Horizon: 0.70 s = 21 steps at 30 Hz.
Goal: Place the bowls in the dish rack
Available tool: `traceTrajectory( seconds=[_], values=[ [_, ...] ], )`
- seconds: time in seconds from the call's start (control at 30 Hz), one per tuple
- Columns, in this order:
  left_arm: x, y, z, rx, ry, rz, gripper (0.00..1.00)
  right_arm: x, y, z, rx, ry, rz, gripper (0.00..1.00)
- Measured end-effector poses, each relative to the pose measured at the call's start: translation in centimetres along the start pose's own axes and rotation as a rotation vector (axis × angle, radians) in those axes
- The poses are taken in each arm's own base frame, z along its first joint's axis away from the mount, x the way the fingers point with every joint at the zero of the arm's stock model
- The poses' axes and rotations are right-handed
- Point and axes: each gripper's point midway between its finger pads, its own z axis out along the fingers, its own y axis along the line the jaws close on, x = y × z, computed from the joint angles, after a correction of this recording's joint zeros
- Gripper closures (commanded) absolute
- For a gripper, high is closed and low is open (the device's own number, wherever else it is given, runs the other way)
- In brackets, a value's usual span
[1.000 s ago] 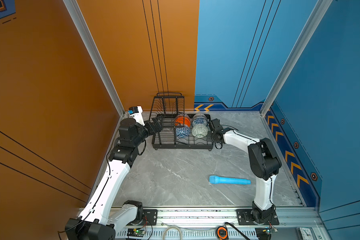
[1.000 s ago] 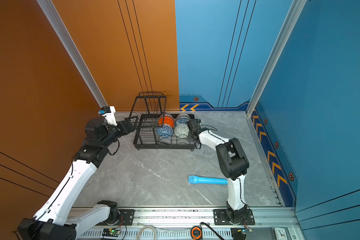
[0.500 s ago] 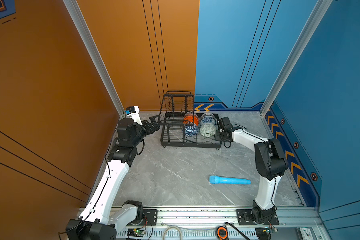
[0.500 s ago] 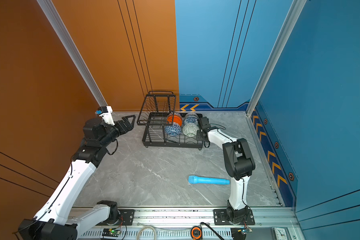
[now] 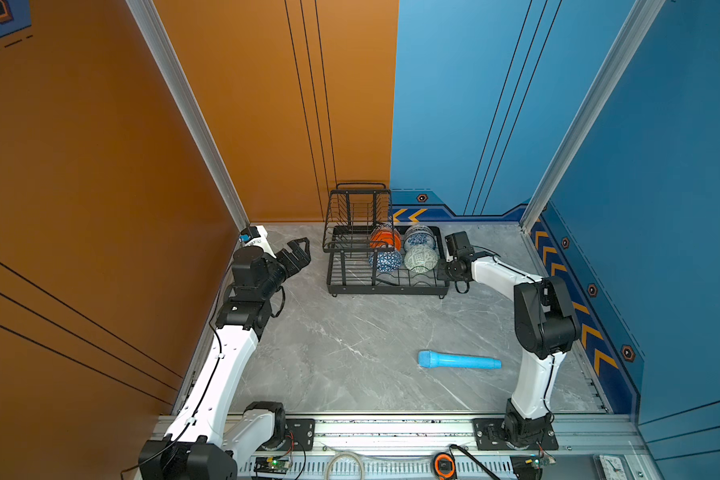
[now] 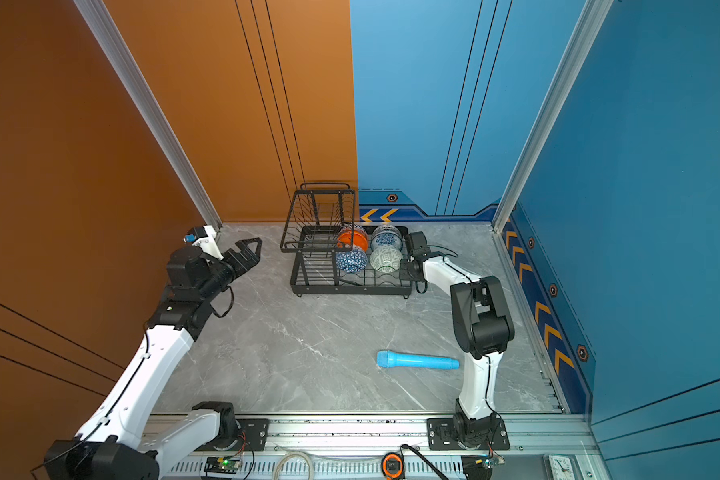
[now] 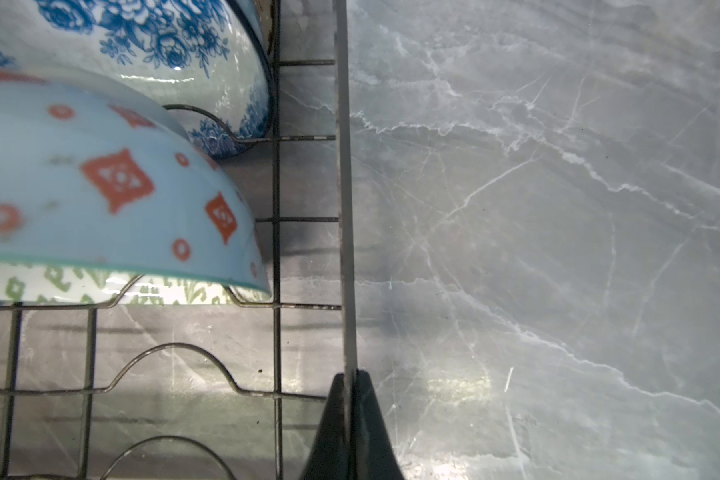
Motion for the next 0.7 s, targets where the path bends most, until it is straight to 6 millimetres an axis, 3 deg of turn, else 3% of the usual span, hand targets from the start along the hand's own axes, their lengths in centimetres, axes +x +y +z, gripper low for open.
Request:
traceTrajectory(
  seconds=[0.2, 0.4, 0.5, 0.63, 0.7],
  values=[
    [-0.7, 1.4, 0.3, -0.053, -0.030, -0.020, 0.02, -2.0, -0.1, -1.8, -0.054, -0.054, 0.064, 0.67],
    [-0.4, 4.3, 0.9, -0.157, -0.057, -0.040, 0.02, -5.9, -0.6, -6.7, -0.111, -0.188, 0.136, 0.43],
    [0.1, 6.0, 1.3, -0.216, -0.073, -0.030, 0.02, -7.3, -0.8, -9.2, -0.139, -0.248, 0.158, 0.26],
    [0.8, 8.6, 1.3, -0.323, -0.106, 0.041, 0.02, -7.4, -2.0, -12.3, -0.144, -0.305, 0.191, 0.00],
    [1.4, 9.9, 1.2, -0.376, -0.124, 0.093, 0.02, -7.0, -3.0, -13.5, -0.123, -0.327, 0.204, 0.00]
  ],
)
